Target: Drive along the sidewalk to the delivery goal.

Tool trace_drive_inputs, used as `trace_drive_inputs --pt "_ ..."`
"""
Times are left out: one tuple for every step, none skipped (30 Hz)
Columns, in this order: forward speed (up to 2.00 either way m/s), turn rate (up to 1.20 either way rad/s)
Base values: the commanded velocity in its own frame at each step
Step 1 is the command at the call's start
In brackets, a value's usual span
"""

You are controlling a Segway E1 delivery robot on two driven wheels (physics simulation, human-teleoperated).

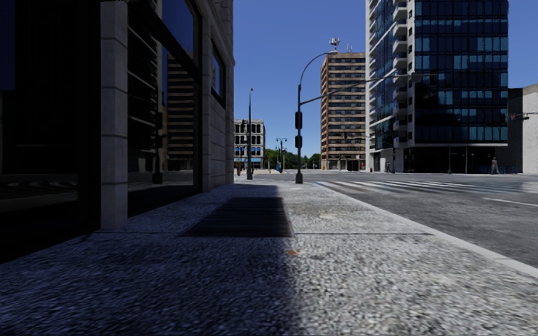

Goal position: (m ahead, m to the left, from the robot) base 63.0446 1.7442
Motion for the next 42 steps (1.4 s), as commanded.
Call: trace_drive_inputs --pt "2.00 0.00" --pt "2.00 0.00" --pt "2.00 0.00" --pt "2.00 0.00" --pt "2.00 0.00" --pt "2.00 0.00" --pt "2.00 0.00" --pt "2.00 0.00" --pt "2.00 0.00" --pt "2.00 0.00" --pt "2.00 0.00" --pt "2.00 0.00" --pt "2.00 0.00" --pt "2.00 0.00" --pt "2.00 0.00" --pt "2.00 0.00" --pt "2.00 0.00" --pt "2.00 0.00" --pt "2.00 0.00" --pt "2.00 0.00" --pt "2.00 0.00" --pt "2.00 0.00" --pt "2.00 0.00" --pt "2.00 0.00" --pt "2.00 0.00" --pt "2.00 0.00" --pt "2.00 0.00" --pt "2.00 0.00" --pt "2.00 0.00" --pt "2.00 0.00" --pt "2.00 0.00" --pt "2.00 0.00" --pt "2.00 0.00" --pt "2.00 0.00" --pt "2.00 0.00" --pt "2.00 0.00" --pt "2.00 0.00" --pt "2.00 0.00" --pt "2.00 0.00" --pt "2.00 0.00" --pt "2.00 0.00" --pt "2.00 0.00"
